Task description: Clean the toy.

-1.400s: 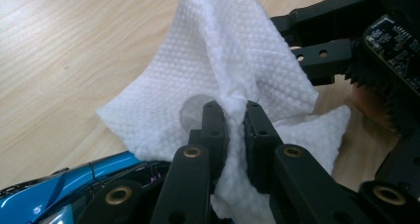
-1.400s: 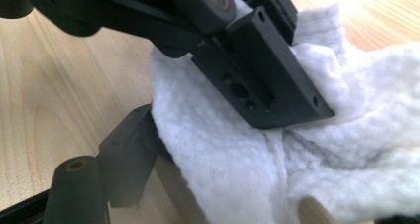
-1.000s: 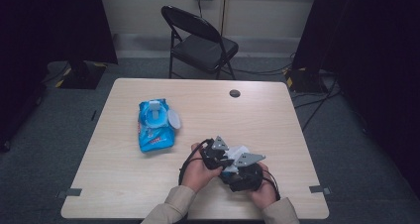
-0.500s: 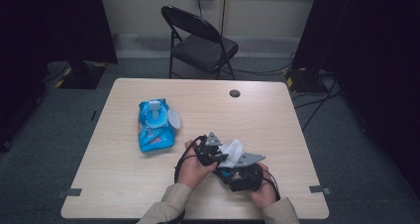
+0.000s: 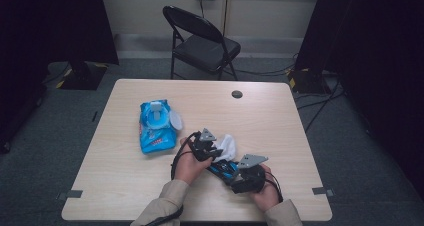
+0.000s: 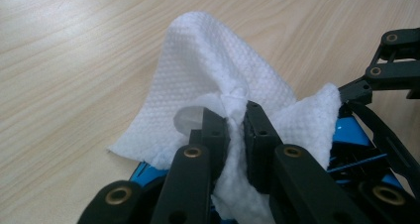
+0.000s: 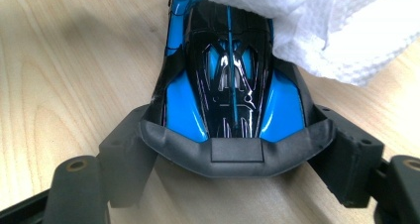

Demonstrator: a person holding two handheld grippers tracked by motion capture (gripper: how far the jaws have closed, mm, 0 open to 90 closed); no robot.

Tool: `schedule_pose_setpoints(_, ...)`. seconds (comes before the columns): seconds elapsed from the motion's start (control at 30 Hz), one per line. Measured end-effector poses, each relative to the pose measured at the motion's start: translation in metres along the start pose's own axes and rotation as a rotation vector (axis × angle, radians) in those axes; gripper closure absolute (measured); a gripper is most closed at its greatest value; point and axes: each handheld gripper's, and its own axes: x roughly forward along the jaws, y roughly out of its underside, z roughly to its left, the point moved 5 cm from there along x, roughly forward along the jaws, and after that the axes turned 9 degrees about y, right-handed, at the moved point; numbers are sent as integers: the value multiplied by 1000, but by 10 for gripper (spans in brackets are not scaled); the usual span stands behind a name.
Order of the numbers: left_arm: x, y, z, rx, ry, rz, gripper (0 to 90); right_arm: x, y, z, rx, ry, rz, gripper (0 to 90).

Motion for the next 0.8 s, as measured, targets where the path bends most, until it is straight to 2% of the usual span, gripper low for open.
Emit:
schedule_pose_setpoints(0.3,-2,2,2,4,-1,-12,824,0,0,0,0,0,0,247)
schedule_pose_setpoints(0.53,-7,5,6,5,-30,-12,824,0,0,0,0,0,0,246)
schedule_pose_setpoints(0.73,-18,12,16,-17,-63,1,823,0,0,0,1,2,-1,246)
schedule_pose_setpoints(0.8,-21,15,20,-38,-71,-9,822,0,0,0,0,3,-1,246)
